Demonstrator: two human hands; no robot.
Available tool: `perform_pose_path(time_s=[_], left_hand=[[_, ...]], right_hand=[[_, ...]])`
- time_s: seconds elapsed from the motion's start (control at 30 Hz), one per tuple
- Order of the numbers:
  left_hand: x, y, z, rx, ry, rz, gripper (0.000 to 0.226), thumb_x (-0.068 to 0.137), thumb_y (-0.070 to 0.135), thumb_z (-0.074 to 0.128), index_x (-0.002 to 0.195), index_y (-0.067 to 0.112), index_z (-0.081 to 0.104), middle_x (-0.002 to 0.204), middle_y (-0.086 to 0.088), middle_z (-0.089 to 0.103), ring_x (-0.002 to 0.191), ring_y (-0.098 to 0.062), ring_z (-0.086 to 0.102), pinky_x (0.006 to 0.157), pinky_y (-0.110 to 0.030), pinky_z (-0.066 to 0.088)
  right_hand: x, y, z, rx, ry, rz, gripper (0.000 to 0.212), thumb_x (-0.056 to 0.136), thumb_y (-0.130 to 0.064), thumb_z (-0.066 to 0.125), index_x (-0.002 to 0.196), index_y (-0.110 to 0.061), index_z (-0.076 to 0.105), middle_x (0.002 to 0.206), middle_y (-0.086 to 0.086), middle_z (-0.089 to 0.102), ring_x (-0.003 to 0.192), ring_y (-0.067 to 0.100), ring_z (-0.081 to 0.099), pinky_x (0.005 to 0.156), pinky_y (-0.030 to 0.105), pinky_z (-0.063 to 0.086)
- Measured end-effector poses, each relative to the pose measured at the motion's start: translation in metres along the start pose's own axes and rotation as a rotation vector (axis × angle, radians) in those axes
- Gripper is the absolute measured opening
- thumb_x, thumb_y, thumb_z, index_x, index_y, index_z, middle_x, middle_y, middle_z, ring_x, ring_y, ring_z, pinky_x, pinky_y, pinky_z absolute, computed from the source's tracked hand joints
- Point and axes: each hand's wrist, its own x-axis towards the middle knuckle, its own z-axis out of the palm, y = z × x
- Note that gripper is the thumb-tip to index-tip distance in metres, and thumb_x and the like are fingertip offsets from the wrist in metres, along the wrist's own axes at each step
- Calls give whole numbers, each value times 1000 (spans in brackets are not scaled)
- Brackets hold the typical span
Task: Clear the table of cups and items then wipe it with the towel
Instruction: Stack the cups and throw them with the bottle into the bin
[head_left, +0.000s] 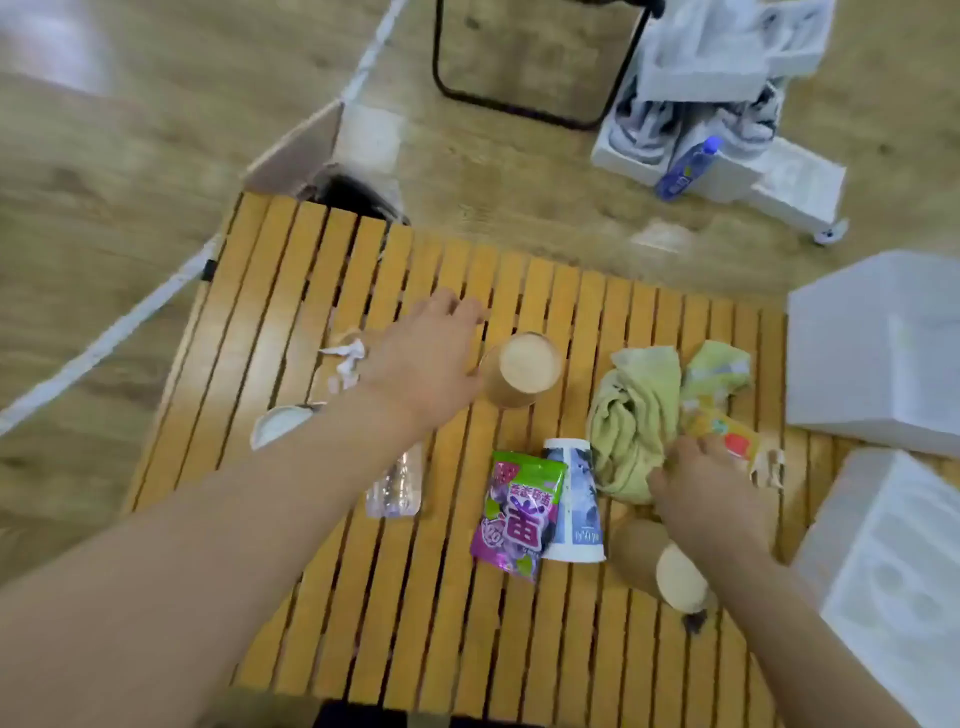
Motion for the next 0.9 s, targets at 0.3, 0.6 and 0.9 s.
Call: perform_pose_path(time_s=[0.3,0.6,0.9], left_hand=[[61,42,124,493,-106,307,94,74,51,77,150,36,22,157,-3,24,144,-38,21,110,-56,31],[50,31,126,899,-253,97,87,75,20,72,148,31,26,161,-9,1,134,-43,31,104,-57,33],[62,36,79,677,-231,-149,80,72,57,74,136,27,38,116,-9,58,107,-36,57,92,-47,41]], right_hand=[[-61,50,112,96,-15,358,94,81,-57,66,149,-20,13,152,13,31,135,36,38,98,53,48],[-57,27,123,84,-8,219,91,79,-50,73,148,-17,24,149,11,31,136,31,35,103,42,46],[-53,43,105,254,53,272,85,74,-43,80,141,-13,37,126,10,46,116,31,47,95,42,46]])
